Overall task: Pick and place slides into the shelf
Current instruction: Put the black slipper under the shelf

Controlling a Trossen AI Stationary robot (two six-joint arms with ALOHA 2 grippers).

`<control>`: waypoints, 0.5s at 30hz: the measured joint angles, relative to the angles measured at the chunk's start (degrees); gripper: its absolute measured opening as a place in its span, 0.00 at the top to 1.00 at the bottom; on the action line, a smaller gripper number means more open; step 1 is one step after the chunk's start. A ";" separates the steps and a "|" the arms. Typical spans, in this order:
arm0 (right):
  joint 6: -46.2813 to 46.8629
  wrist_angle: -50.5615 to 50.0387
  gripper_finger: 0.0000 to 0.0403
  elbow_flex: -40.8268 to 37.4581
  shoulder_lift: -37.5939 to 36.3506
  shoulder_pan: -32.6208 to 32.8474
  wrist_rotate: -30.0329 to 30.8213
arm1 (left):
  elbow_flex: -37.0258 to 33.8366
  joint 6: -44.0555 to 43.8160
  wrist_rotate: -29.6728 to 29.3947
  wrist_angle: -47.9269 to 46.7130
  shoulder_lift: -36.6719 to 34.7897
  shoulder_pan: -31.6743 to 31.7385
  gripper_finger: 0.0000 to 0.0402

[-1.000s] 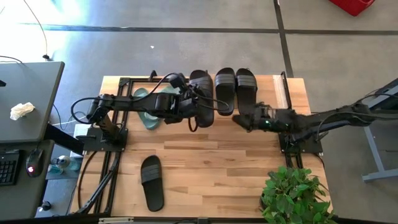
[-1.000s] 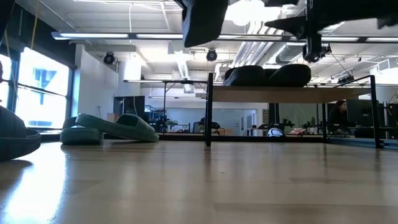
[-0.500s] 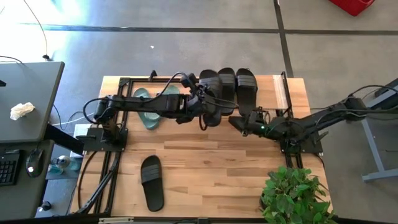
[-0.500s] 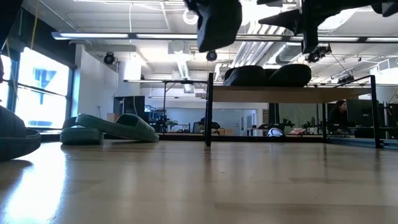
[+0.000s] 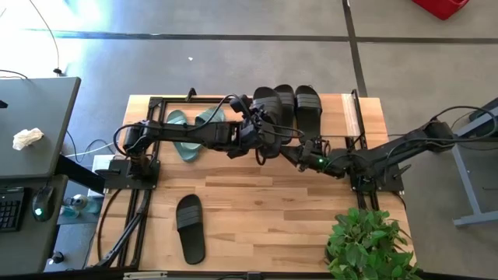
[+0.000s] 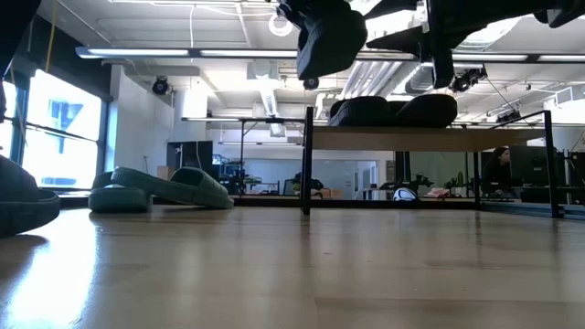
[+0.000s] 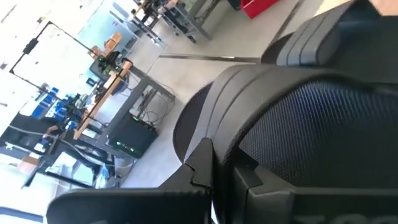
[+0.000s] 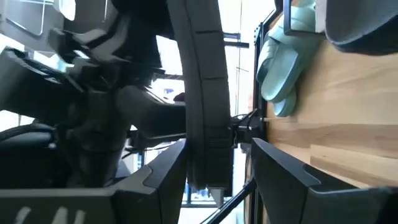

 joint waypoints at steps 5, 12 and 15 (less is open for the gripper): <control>-2.84 5.31 0.59 0.00 2.76 0.35 2.15 | 0.02 2.28 -0.43 1.89 0.14 0.44 1.00; -5.92 6.95 0.59 0.00 3.38 1.64 4.72 | 0.04 2.24 -0.96 1.61 0.72 1.97 1.00; -6.00 5.58 0.59 0.00 3.39 1.76 5.82 | 0.04 1.66 -0.96 2.17 0.72 2.08 1.00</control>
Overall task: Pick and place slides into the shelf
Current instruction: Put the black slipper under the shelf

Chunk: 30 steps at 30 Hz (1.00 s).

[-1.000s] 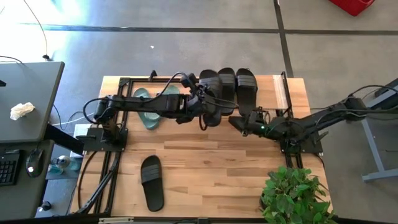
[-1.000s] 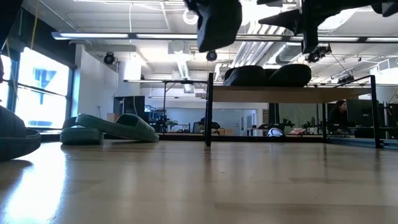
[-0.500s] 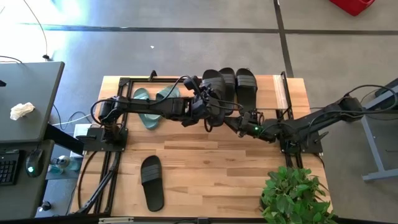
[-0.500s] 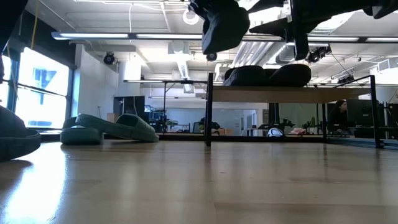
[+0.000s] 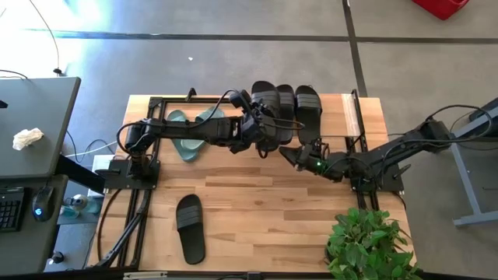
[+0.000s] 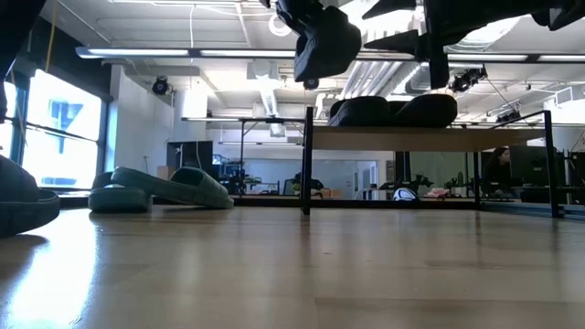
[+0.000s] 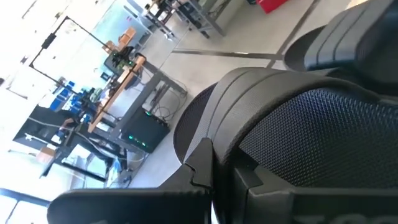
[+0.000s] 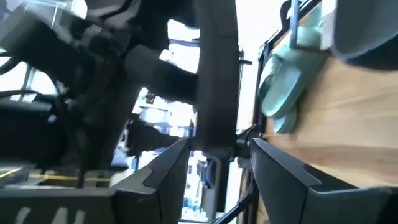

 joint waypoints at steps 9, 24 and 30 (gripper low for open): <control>-0.48 -0.29 0.59 0.00 0.01 -0.17 1.86 | 0.00 -0.79 1.72 0.79 0.00 0.54 1.00; -3.15 -1.73 0.59 4.63 3.49 -2.51 -2.13 | 0.00 -0.74 4.40 1.99 0.00 0.50 1.00; -2.59 -1.70 0.59 5.73 5.30 -2.77 -0.68 | 0.00 -0.83 4.39 1.67 -0.02 0.50 1.00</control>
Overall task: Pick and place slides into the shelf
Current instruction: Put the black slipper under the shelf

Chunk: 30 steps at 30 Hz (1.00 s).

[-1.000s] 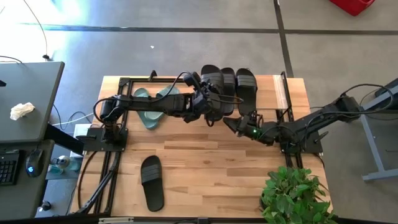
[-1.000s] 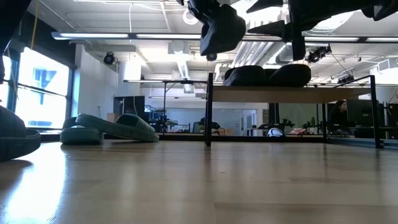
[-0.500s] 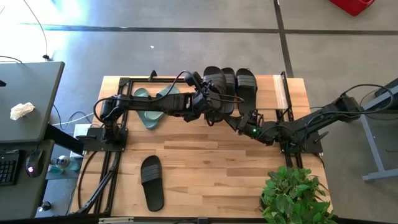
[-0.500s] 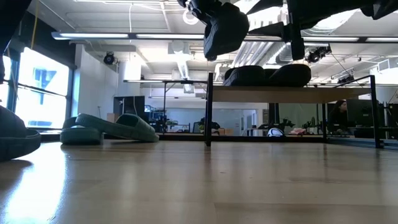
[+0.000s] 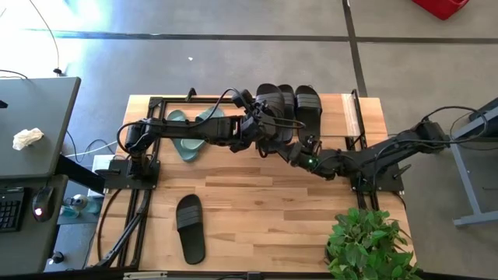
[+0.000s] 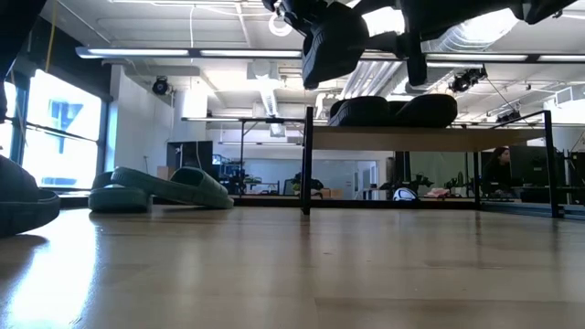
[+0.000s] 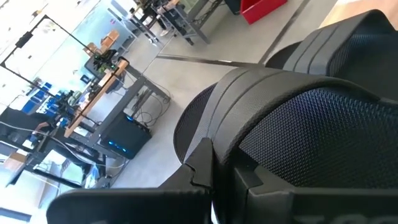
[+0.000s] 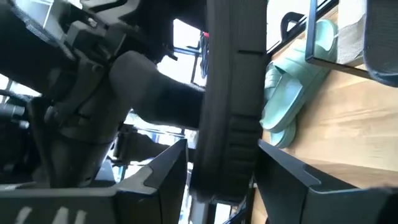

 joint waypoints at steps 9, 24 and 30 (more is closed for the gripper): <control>-0.16 -0.82 0.79 0.00 0.20 0.11 1.07 | 0.00 0.04 0.18 -0.43 -0.02 -0.02 1.00; -6.63 -5.26 0.90 -0.02 -3.41 0.31 -1.43 | 0.84 -0.73 0.33 -8.19 -3.74 -5.27 0.76; -8.81 -12.15 0.90 -0.01 -9.61 0.26 -2.32 | 1.42 -1.63 0.71 -11.53 -7.53 -7.91 0.68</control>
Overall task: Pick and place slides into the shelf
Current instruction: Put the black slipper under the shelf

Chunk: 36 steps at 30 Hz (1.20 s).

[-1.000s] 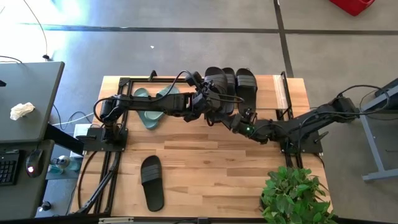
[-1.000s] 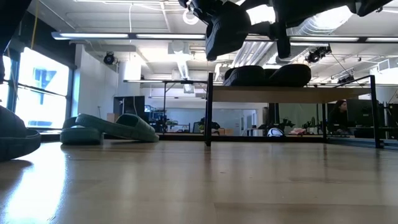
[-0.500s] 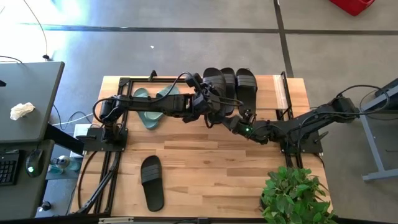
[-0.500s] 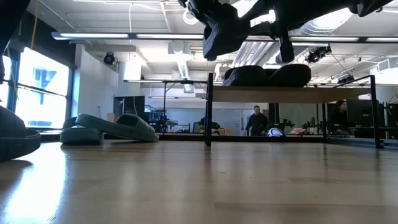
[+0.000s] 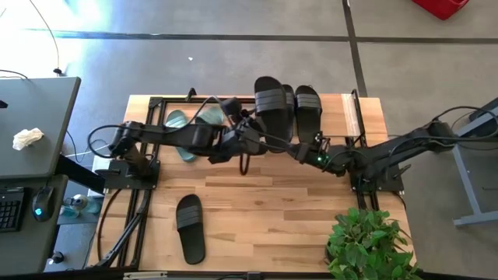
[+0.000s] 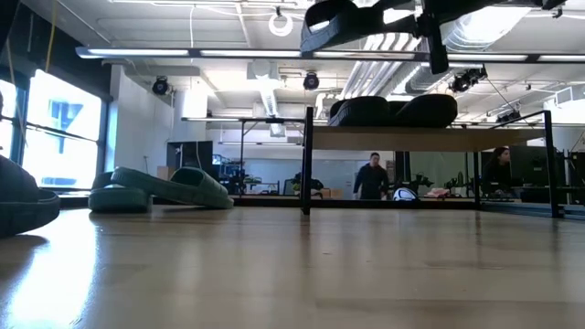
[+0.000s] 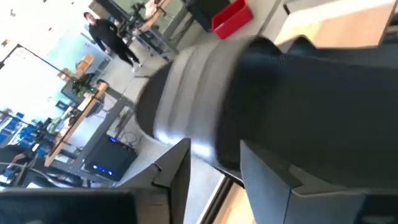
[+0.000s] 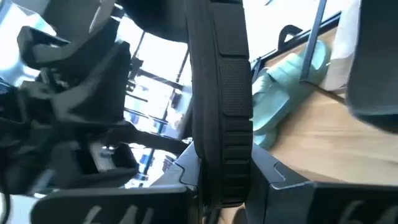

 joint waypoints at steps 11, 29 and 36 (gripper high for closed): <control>0.63 -11.81 0.90 -0.01 -7.19 -2.04 -19.47 | 0.00 -8.00 -0.49 -11.82 -7.89 -2.71 0.65; 21.34 -33.36 0.90 -2.31 -8.22 8.89 -40.81 | -0.02 -15.50 3.55 -18.33 -12.05 -3.39 0.71; 34.19 -24.86 0.90 -11.60 -14.33 18.02 -22.12 | -0.02 -16.08 6.16 -18.67 -12.05 -3.39 0.71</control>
